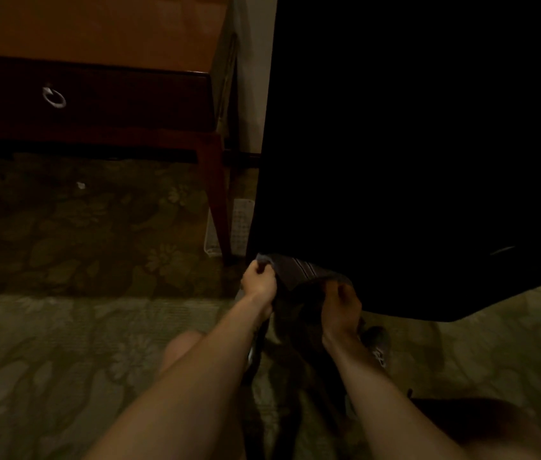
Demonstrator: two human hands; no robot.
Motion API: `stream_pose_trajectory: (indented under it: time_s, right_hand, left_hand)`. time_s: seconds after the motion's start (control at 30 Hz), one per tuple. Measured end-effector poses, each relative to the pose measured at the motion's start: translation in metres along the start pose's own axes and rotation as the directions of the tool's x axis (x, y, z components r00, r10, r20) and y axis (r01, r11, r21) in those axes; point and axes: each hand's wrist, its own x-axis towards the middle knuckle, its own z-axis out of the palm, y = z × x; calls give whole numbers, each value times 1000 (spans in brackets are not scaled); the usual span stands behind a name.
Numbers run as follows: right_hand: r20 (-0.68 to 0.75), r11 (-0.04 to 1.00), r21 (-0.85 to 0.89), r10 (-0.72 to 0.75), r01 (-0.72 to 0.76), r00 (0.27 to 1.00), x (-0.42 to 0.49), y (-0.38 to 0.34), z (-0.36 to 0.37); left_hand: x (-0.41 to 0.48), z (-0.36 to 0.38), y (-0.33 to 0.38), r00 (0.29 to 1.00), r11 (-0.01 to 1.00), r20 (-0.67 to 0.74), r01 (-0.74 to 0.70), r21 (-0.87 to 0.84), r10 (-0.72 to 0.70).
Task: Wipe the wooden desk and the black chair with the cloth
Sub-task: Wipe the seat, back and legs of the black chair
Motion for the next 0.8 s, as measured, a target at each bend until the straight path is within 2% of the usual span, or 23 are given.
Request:
stream_pose_trajectory:
  time_s: [0.1,0.17,0.3,0.43,0.57,0.8]
  right_hand:
    - [-33,994,71,84,-81,996,0,10,12]
    - [-38,984,111,145,-140,989,1,12,18]
    - [23,922,255,296,-292,955,-4,6,24]
    - [82,852,364,373,-376,924,-5,6,27]
    - [148,798,434,394,-418,907,-7,4,25]
    - [175,770,504,354,-393,919,-12,-3,31]
  left_hand:
    - [19,1,-13,998,997,14,64,-53,-63]
    - [-3,0,4,996,990,44,88,-113,-84]
    - [-14,1,14,990,961,29,141,-237,-138]
    - [-14,7,17,979,916,-12,186,-355,-203]
    - [-18,8,19,985,884,-19,143,-446,-169]
    - [-21,3,25,994,909,-104,-25,-415,-20]
